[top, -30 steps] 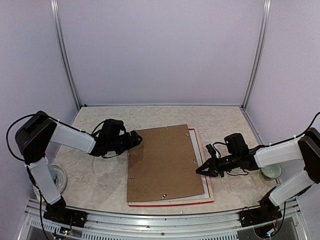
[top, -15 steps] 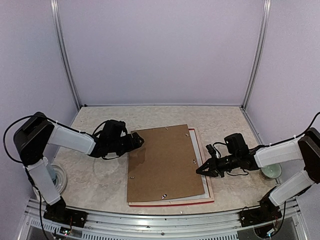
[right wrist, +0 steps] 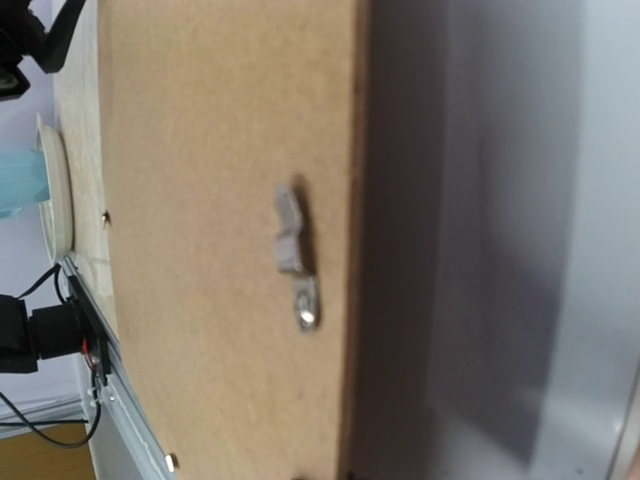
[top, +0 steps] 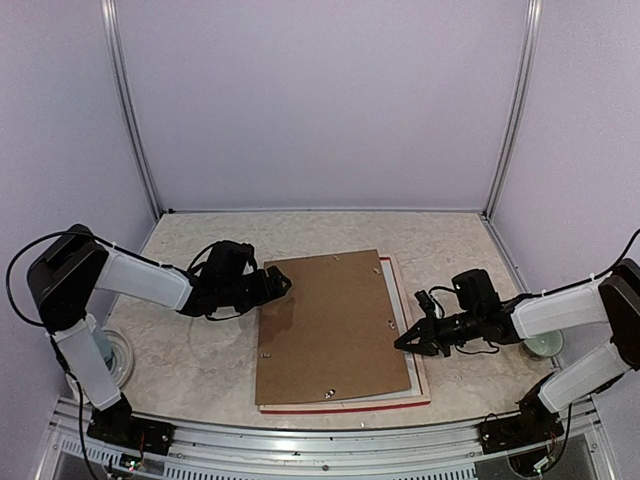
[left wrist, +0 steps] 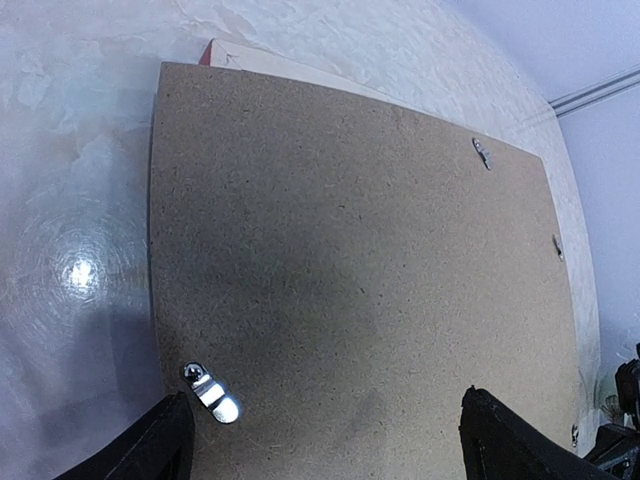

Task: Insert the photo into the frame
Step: Place the backboard on the frame body.

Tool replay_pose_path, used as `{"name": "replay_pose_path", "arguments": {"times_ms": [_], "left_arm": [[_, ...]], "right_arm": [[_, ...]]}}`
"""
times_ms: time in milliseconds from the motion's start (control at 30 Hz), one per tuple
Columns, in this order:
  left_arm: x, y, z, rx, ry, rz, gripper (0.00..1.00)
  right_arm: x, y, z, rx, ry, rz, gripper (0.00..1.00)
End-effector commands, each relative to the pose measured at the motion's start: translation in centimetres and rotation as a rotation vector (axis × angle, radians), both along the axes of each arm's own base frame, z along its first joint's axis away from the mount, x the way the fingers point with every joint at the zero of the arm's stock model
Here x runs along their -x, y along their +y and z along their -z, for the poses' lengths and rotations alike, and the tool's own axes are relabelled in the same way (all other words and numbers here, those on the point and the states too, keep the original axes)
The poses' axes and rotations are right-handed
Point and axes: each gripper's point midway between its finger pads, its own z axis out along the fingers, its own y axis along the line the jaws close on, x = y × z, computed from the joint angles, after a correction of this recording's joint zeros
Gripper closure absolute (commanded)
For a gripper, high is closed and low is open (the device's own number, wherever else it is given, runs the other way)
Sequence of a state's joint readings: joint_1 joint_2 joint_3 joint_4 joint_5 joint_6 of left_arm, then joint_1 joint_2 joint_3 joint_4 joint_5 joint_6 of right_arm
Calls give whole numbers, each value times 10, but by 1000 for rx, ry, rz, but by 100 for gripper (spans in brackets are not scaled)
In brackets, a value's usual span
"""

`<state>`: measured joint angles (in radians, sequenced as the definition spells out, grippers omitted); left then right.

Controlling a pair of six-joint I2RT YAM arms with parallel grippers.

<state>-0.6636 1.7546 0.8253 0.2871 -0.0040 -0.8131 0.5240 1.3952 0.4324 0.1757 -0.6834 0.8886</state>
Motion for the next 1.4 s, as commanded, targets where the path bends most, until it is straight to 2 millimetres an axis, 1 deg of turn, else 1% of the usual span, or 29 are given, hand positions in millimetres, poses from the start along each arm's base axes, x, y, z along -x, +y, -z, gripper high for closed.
{"name": "replay_pose_path", "arguments": {"times_ms": [0, 267, 433, 800, 1067, 1233, 1367], "left_arm": [[5, -1, 2, -7, 7, 17, 9], [1, 1, 2, -17, -5, -3, 9], [1, 0, 7, -17, 7, -2, 9], [-1, 1, 6, -28, -1, -10, 9], [0, 10, 20, -75, 20, -39, 9], [2, 5, 27, -59, 38, -19, 9], [3, -6, 21, 0, 30, 16, 9]], "right_arm": [[-4, -20, 16, 82, 8, 82, 100], [-7, -17, 7, 52, -4, 83, 100], [-5, -17, 3, 38, 5, 92, 100], [2, -14, 6, 4, 59, 91, 100], [2, -16, 16, 3, 83, 92, 100], [1, -17, 18, 5, 84, 93, 100], [1, -17, 20, 8, 86, 93, 100]]}}
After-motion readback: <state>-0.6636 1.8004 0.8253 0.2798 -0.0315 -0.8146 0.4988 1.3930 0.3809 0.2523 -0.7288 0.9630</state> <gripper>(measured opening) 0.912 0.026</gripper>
